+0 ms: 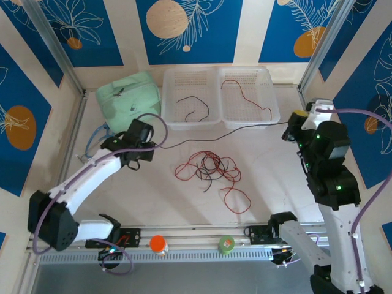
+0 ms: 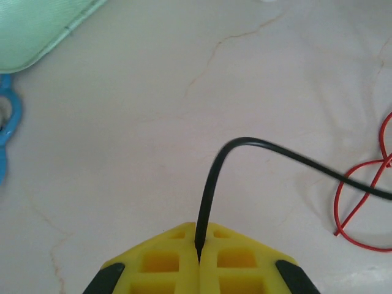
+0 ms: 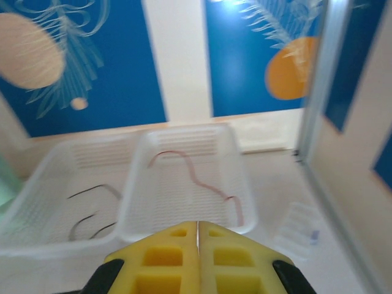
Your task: Untangle the cables
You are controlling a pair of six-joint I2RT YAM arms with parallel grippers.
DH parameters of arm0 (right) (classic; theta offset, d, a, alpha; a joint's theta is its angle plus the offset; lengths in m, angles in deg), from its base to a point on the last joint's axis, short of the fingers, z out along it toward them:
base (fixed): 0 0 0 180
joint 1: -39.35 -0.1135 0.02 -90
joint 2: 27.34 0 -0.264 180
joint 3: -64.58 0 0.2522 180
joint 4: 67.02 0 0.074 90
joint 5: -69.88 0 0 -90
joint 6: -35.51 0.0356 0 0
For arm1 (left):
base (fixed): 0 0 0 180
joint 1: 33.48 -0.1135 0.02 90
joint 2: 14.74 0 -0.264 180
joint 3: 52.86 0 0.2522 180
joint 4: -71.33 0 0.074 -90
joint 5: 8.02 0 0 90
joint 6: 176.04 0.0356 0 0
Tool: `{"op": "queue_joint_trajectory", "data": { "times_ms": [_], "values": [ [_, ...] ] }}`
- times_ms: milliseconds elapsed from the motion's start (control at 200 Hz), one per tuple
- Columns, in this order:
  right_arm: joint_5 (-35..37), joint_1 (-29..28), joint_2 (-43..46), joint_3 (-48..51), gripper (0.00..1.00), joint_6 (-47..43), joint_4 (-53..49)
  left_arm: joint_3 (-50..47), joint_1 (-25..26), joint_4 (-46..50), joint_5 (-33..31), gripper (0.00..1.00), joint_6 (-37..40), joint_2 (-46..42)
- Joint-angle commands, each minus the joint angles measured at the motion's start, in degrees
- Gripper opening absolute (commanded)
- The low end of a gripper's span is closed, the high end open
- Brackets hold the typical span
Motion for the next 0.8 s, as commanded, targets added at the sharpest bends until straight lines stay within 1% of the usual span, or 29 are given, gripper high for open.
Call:
{"op": "queue_joint_trajectory", "data": {
  "times_ms": [0,145,325,465,535,610,705,795],
  "values": [
    [1.2,6.2,-1.0,-3.2,0.0,-4.4,-0.3,-1.8,-1.8,4.9,3.2,0.0,0.5,-2.7],
    [-3.5,14.7,-3.8,-6.4,0.0,-3.9,0.4,-1.7,-2.8,6.6,1.5,0.0,0.1,-3.4],
    [-7.0,22.4,-6.7,-9.1,0.0,-1.4,0.3,-0.8,-4.5,8.7,-2.7,0.0,-1.5,-1.8],
    [-12.1,28.9,-7.5,-9.4,0.0,1.3,0.5,0.0,-6.9,11.0,-6.3,0.0,-2.2,-1.1],
    [-14.2,30.4,-7.7,-9.1,0.0,2.4,0.7,0.1,-7.9,11.9,-7.4,0.0,-2.3,-1.1],
    [-16.4,31.2,-7.7,-8.5,0.0,3.7,1.1,0.1,-8.3,11.7,-6.9,0.0,-2.4,-1.3],
    [-20.4,31.1,-7.7,-7.8,0.0,5.5,1.7,0.7,-8.3,10.4,-3.0,0.0,-2.2,-1.6],
    [-26.3,30.5,-7.8,-7.2,0.0,8.0,2.7,3.2,-8.1,9.6,1.2,0.0,-1.8,-1.4]
  ]
}}
